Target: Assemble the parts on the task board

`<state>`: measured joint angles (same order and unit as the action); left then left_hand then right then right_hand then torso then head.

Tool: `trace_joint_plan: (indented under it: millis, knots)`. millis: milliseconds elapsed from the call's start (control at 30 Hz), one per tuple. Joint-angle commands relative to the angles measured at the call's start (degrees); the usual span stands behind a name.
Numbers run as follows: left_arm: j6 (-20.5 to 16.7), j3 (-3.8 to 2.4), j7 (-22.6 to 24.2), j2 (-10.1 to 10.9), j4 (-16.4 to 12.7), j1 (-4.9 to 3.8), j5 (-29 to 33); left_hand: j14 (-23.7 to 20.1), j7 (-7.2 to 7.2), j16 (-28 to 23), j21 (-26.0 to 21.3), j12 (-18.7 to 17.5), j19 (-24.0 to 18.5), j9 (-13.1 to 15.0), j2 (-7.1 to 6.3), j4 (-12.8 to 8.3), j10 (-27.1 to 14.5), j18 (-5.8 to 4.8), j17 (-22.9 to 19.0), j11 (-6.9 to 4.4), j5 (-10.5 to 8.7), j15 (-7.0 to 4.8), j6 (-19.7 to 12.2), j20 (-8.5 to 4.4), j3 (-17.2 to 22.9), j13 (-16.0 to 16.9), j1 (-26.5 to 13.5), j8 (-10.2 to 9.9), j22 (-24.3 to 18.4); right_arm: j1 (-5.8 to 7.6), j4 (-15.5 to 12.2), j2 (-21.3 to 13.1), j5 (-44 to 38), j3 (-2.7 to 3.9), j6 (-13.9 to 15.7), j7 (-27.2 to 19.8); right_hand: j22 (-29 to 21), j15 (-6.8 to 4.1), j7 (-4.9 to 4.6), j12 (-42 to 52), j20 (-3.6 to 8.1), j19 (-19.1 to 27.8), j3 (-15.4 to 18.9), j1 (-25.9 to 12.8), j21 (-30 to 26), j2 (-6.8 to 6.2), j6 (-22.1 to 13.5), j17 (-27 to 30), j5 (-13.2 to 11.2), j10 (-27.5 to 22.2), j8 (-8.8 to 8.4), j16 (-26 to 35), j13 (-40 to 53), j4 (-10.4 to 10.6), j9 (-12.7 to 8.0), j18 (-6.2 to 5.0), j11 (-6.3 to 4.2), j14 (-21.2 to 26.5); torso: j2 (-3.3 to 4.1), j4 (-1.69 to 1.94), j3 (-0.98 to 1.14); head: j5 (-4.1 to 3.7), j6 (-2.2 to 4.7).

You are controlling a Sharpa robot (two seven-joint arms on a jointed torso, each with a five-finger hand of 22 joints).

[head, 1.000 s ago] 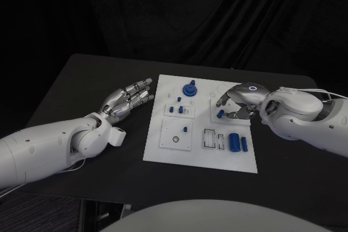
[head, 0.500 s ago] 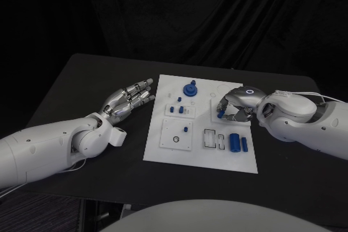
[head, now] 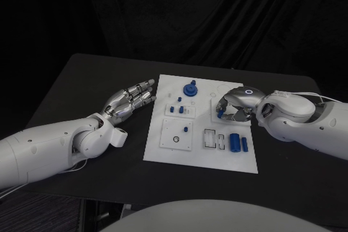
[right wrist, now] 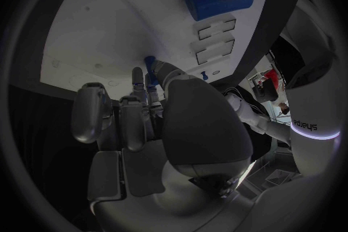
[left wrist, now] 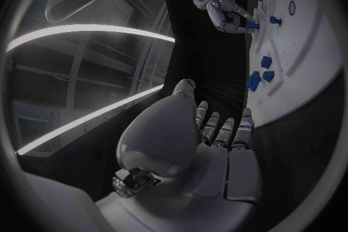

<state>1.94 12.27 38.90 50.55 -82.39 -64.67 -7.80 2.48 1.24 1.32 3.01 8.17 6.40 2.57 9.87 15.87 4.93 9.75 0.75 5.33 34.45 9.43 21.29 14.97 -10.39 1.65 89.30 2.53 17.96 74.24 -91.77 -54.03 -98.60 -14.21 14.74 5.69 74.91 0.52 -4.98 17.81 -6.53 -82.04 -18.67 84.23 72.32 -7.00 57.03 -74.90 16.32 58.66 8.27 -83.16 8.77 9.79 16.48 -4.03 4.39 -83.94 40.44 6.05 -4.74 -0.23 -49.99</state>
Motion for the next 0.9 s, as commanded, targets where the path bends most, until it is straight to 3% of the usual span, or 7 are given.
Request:
trace_joint_plan:
  millis: [33, 633, 900]
  knots:
    - [1.0, -0.05, 4.9, -0.1, 0.0, 0.15, 0.1, -0.1, 0.51, 0.3, 0.1, -0.1, 0.1, -0.1, 0.12, 0.0, -0.2, -0.11, 0.0, 0.19, 0.24, 0.45, 0.0, 0.28, 0.4, 0.0, 0.6, 0.0, 0.0, -0.14, -0.1, 0.0, -0.1, 0.03, 1.4, -0.4, 10.0, -0.51, -0.06, 0.4, 0.36, -0.1, -0.5, -0.3, -0.1, 0.07, 1.2, -4.0, 0.0, 1.0, 0.69, 0.2, 0.1, -0.2, 0.5, 0.16, -0.06, -2.3, 0.02, -0.01, 0.02, 0.09, -0.01]
    - [0.9, -0.05, 4.2, -0.1, 0.2, 0.28, 0.1, -0.1, 0.68, 0.3, 0.1, -0.1, 0.1, -0.1, 0.27, 0.0, -0.2, -0.16, 0.0, 0.28, 0.24, 0.59, -0.1, 0.37, 0.5, 0.0, 0.7, 0.0, -0.1, 0.01, -2.7, -1.8, 2.7, 0.04, 2.1, 0.9, 10.0, -0.91, 0.19, -0.5, 0.81, -0.2, -0.7, -1.5, -0.1, 0.36, 5.2, -4.0, -0.1, 3.5, 3.86, 0.2, -0.1, -1.7, 5.2, 0.19, -0.56, -2.4, -0.10, 0.00, 0.04, 0.54, -0.01]
    - [0.8, -0.05, 4.0, -0.1, 0.3, 0.33, 0.1, -0.1, 0.74, 0.3, 0.1, -0.1, 0.2, -0.1, 0.38, -0.1, -0.2, -0.19, 0.0, 0.41, 0.30, 0.69, -0.1, 0.46, 0.7, 0.0, 0.8, 0.0, 0.0, 1.64, -5.1, -3.1, 4.4, 0.04, 2.8, 1.6, 10.0, -1.21, 0.28, -0.7, 1.02, -0.3, -0.7, -1.7, 0.0, 0.48, 5.8, -4.1, -0.1, 4.4, 4.68, 0.2, -0.1, -2.1, 6.7, 0.18, -0.98, -2.5, -0.08, -0.11, 0.03, 0.71, -0.01]
